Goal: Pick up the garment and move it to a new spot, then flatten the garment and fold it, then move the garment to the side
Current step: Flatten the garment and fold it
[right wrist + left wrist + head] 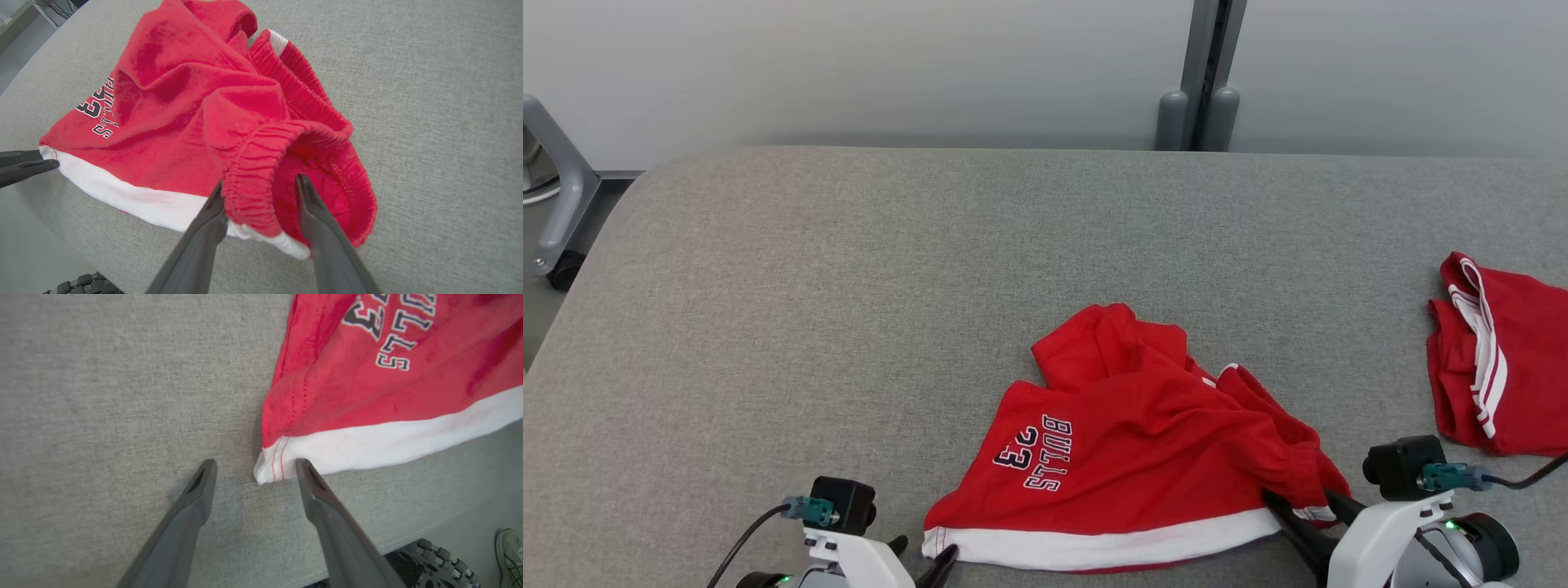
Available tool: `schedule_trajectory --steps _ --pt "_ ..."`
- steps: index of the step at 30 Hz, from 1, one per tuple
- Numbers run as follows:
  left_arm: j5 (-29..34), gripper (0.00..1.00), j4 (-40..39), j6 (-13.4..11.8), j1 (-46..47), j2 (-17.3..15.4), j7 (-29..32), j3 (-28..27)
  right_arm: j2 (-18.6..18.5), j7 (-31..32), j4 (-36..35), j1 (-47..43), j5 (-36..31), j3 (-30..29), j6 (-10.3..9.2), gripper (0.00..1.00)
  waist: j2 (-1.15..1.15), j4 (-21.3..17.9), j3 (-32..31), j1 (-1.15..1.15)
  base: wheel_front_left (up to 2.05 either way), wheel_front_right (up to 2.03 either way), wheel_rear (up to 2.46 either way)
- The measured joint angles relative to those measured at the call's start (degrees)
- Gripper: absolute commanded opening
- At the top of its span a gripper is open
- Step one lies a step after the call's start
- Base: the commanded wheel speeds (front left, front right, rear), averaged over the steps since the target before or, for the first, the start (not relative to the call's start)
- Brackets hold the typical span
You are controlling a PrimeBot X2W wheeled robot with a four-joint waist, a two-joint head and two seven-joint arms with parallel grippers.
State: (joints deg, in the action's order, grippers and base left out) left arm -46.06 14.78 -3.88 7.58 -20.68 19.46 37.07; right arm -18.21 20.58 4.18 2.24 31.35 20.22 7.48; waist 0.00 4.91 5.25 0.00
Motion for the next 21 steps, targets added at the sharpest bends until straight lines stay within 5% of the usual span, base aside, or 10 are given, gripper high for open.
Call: schedule_trajectory --steps 2,5,12,21 --pt "0.0 0.93 1.2 0.6 0.5 0.4 -0.3 0.2 -0.1 0.0 0.1 0.2 0.2 0.3 0.0 0.49 0.0 -0.2 0.1 0.0 0.0 0.0 0.0" --pt "-0.3 0.0 2.6 1.8 1.3 1.2 -0.4 0.5 -0.3 0.0 0.2 0.2 0.7 0.7 0.0 0.0 0.0 -0.5 -0.1 0.0 0.0 0.0 0.0" --pt "-0.7 0.0 3.8 2.6 1.4 1.3 -0.9 0.8 -0.9 -0.3 -0.4 -0.6 2.1 0.5 0.0 0.0 0.0 -0.9 -1.1 0.0 0.0 0.0 0.0" --pt "-1.6 0.0 -5.3 2.3 2.6 -1.8 -0.1 -1.6 -2.2 2.0 -6.1 -0.2 6.4 -2.8 0.0 0.0 0.0 -1.3 -1.6 0.0 0.0 0.0 0.0"
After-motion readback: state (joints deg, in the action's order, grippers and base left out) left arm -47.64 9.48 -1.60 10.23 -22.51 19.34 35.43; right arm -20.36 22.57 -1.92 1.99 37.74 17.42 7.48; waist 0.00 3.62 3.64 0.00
